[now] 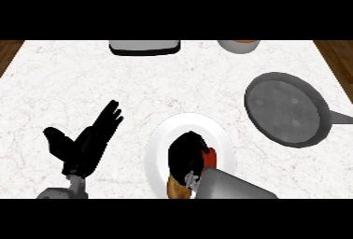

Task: Pick the bell pepper from the plate and place it in the pan

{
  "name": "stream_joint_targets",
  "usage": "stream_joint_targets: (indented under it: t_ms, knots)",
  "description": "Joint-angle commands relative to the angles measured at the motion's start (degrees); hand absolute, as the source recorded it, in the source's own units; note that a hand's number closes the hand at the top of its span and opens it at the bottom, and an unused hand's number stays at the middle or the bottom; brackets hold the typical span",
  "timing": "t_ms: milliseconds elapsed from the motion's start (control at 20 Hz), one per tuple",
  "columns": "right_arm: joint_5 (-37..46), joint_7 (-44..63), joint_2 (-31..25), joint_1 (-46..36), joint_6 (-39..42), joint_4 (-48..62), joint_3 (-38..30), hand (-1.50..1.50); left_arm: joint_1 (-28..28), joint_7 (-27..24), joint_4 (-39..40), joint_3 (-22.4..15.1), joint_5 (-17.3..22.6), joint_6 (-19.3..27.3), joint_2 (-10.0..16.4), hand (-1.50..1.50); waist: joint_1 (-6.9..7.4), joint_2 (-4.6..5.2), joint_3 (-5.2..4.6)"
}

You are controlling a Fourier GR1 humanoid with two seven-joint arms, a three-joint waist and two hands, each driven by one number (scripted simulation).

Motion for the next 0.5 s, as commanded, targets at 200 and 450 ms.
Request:
stream_joint_targets:
  t_ms: [200, 450]
  knots:
    - [-2.8, -4.7, -10.7, 21.1, -17.2, -27.8, 0.4, 1.5, 2.0, 0.1, -1.2, 1.5, 0.4, 0.8, 0.6, 0.0, -3.18, -0.69, 0.1]
    - [4.9, -5.1, -21.8, 25.1, -31.3, -43.2, -4.3, 1.5, 3.5, -1.3, -0.7, 1.9, 0.5, -0.1, 1.1, 0.0, -2.74, -0.67, 0.07]
